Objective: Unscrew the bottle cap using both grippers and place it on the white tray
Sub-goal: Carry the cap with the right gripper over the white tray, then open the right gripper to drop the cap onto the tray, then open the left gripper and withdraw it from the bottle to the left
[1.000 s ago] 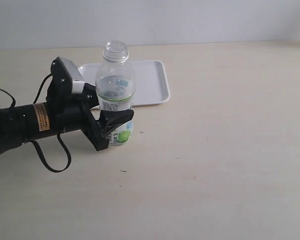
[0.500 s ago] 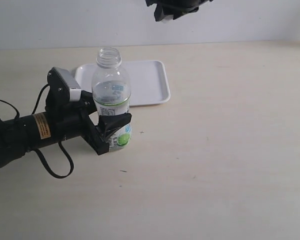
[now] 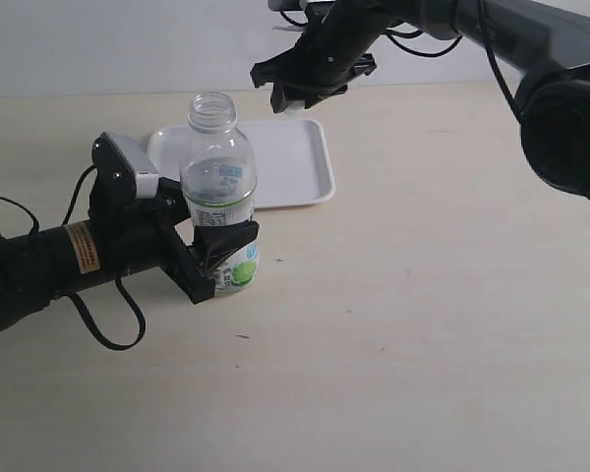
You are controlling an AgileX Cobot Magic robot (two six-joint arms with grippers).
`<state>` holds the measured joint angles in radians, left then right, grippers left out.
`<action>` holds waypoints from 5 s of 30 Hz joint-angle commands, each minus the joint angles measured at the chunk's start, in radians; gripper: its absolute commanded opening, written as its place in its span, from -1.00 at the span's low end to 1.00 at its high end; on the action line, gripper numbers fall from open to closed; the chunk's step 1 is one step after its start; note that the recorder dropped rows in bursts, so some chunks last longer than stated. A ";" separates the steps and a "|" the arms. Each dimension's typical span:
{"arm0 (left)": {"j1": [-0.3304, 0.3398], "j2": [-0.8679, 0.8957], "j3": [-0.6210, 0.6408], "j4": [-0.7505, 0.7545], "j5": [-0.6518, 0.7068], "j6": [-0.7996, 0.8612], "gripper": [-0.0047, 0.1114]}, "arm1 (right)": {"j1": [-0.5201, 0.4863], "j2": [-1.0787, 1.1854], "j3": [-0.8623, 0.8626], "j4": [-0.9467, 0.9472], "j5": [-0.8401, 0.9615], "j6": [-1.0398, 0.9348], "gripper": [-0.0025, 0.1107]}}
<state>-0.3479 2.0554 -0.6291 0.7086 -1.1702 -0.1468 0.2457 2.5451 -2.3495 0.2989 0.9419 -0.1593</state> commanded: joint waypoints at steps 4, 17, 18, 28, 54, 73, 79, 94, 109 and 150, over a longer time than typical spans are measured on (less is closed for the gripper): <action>-0.002 -0.007 -0.002 -0.013 -0.051 0.009 -0.92 | -0.001 0.065 -0.010 -0.012 -0.007 0.015 -0.96; -0.002 -0.007 -0.002 -0.009 -0.051 0.020 -0.92 | -0.001 0.111 -0.010 0.041 0.005 0.011 -0.96; -0.002 -0.007 -0.002 -0.009 -0.051 0.020 -0.92 | -0.001 0.113 -0.010 0.041 0.013 0.011 -0.96; -0.002 -0.007 -0.002 -0.009 -0.051 0.020 -0.92 | -0.001 0.113 -0.010 0.038 0.013 0.004 -0.89; -0.002 -0.007 -0.002 -0.011 -0.051 0.021 -0.92 | -0.001 0.106 -0.010 0.038 0.007 -0.022 0.33; -0.002 -0.007 -0.002 -0.013 -0.051 0.069 -0.92 | -0.001 -0.199 -0.010 -0.096 0.132 0.035 0.24; -0.002 -0.007 -0.002 -0.006 -0.028 0.066 -0.92 | -0.001 -0.279 -0.010 -0.092 0.223 0.031 0.24; -0.002 -0.007 -0.002 0.013 0.015 0.037 -0.39 | -0.001 -0.333 -0.010 -0.092 0.279 0.022 0.24; 0.000 -0.009 0.009 0.020 0.009 0.035 0.46 | -0.001 -0.333 -0.010 -0.090 0.279 0.027 0.24; 0.000 -0.504 0.408 -0.200 0.143 0.002 -0.83 | -0.001 -0.403 0.038 -0.128 0.279 -0.004 0.13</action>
<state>-0.3479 1.6047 -0.2432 0.5158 -1.0219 -0.0915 0.2457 2.1496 -2.3159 0.1795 1.2264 -0.1533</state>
